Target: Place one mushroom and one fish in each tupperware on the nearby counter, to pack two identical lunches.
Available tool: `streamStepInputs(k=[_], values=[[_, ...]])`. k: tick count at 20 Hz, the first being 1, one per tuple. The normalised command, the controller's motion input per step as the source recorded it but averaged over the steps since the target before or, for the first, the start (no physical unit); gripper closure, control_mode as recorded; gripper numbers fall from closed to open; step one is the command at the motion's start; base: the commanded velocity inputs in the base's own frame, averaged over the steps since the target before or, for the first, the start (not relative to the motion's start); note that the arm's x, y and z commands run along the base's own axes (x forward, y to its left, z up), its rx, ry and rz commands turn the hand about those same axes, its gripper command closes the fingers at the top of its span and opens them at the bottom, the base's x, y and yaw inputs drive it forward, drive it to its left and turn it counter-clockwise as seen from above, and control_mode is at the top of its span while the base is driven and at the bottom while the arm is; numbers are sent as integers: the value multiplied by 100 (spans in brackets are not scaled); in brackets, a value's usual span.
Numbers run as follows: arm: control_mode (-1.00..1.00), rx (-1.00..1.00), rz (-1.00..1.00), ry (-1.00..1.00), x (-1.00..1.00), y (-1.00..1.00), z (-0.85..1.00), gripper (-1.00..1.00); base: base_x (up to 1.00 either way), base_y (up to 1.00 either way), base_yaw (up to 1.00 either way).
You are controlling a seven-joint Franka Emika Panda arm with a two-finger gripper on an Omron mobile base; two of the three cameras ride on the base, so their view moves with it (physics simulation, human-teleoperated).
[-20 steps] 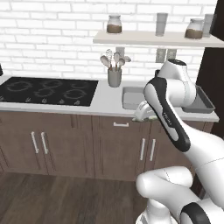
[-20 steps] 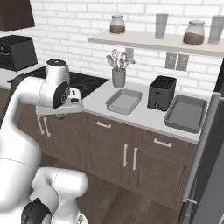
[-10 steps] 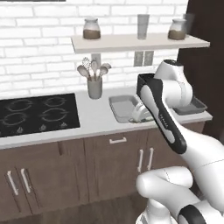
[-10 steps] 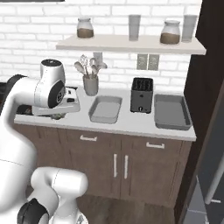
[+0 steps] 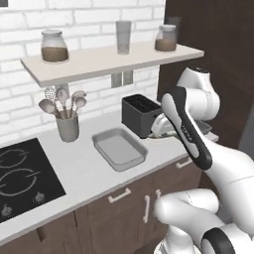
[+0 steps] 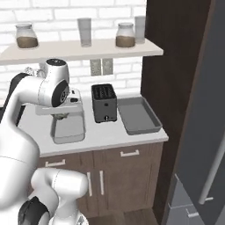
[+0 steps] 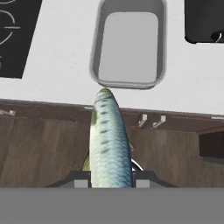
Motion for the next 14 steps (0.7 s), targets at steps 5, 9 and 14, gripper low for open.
streamStepInputs(k=[5, 9, 14], values=[[100, 0, 0, 0, 0, 0, 0, 100, -32, 64, -20], [100, 0, 0, 0, 0, 0, 0, 100, 16, 40, -2], [100, 0, 0, 0, 0, 0, 0, 100, 83, 0, 0]])
